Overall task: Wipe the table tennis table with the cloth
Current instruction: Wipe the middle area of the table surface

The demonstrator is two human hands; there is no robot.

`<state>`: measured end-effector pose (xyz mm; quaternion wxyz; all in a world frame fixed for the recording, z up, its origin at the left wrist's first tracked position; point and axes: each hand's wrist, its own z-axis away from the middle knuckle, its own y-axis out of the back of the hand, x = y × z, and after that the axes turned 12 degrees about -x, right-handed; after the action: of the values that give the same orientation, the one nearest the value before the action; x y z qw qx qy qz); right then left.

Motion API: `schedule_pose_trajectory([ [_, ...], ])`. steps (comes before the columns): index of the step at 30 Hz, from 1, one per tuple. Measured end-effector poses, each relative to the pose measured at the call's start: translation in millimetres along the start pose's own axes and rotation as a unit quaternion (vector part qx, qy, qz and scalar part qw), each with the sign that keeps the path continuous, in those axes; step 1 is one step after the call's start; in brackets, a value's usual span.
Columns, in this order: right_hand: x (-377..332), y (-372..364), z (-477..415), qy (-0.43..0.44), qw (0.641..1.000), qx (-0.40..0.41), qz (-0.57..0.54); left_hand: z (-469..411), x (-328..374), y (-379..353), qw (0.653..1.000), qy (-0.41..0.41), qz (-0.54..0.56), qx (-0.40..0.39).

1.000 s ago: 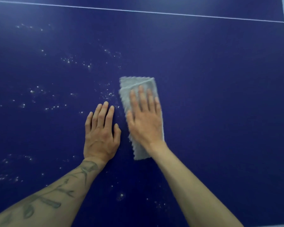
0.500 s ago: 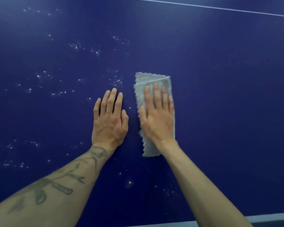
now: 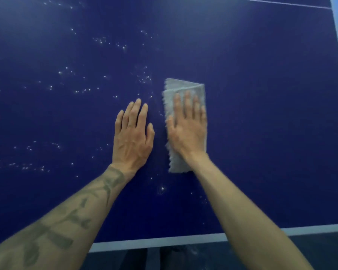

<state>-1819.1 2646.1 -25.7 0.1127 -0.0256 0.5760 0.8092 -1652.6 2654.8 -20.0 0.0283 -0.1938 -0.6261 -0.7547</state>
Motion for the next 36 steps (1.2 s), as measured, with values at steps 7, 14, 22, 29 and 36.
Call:
schedule_pose_trajectory([
  [7, 56.6, -11.3, 59.0, 0.058, 0.997, -0.027, 0.035, 65.8, -11.5, -19.0, 0.998, 0.012, -0.04, -0.036],
  [14, 28.6, -1.7, 20.2, -0.063, 0.998, 0.008, -0.024, 65.3, -16.2, -27.2, 0.998, 0.01, -0.045, -0.029],
  [22, 60.0, -24.5, 82.0, 0.105, 0.993, -0.014, 0.046, 63.0, -15.1, -24.3, 0.999, 0.013, -0.038, -0.024],
  [29, 39.9, -12.7, 42.2, -0.073, 0.997, 0.023, -0.032, 63.7, -14.6, -23.6, 0.999, 0.016, -0.039, -0.031],
  [36, 36.5, -41.0, 100.2, 0.131, 0.991, -0.002, 0.036, 64.3, -13.3, -22.4, 0.999, 0.011, -0.032, -0.024],
])
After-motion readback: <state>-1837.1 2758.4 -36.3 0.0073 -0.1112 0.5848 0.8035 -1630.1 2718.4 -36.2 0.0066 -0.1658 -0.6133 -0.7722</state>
